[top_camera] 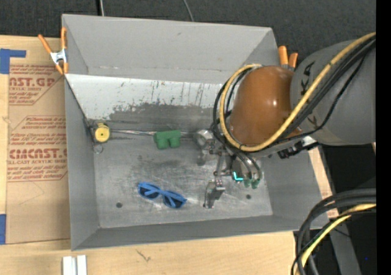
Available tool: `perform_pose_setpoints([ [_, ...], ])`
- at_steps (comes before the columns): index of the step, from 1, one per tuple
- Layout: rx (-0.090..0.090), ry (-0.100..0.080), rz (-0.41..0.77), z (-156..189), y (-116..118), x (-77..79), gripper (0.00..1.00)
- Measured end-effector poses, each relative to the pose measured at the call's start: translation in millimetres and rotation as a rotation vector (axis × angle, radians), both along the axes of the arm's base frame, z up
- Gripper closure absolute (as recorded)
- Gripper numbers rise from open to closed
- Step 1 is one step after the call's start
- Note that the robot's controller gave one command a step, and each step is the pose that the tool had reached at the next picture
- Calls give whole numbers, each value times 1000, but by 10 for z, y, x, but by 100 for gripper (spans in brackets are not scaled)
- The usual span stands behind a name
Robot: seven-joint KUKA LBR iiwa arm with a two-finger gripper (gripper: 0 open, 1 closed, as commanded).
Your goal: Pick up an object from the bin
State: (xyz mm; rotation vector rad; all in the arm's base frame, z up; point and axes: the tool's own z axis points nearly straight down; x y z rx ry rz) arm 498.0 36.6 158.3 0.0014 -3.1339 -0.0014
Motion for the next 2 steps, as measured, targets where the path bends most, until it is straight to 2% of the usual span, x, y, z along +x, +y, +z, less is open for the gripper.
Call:
perform_pose_setpoints([
  [1,0,-14,235,-864,1213,249,0],
  [2,4,-21,231,-826,1215,271,100],
])
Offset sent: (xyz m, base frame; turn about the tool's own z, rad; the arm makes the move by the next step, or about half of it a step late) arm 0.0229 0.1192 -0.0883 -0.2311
